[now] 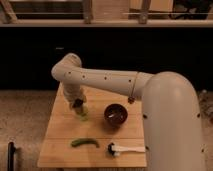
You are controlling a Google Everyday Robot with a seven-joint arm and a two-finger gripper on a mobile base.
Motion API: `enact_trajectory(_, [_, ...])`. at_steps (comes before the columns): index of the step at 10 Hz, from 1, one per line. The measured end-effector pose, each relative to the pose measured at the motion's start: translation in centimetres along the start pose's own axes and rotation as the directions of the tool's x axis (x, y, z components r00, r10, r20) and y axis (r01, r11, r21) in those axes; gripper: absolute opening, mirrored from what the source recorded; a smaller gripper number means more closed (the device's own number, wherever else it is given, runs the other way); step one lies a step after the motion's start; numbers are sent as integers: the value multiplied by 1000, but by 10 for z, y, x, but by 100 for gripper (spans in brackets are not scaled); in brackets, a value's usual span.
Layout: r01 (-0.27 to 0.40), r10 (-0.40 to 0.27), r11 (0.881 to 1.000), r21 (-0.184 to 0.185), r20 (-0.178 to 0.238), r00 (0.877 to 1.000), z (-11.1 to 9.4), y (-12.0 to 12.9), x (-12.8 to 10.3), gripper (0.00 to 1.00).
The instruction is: Stack cups on top of each other
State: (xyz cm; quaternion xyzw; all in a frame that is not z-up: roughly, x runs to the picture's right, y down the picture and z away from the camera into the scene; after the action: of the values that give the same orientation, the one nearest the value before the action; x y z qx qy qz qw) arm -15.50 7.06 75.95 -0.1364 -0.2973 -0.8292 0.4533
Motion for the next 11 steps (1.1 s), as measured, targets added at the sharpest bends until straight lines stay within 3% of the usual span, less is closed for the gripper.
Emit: enact_trajectory(11, [-48, 48, 999, 8, 38, 998, 26, 4, 5, 0])
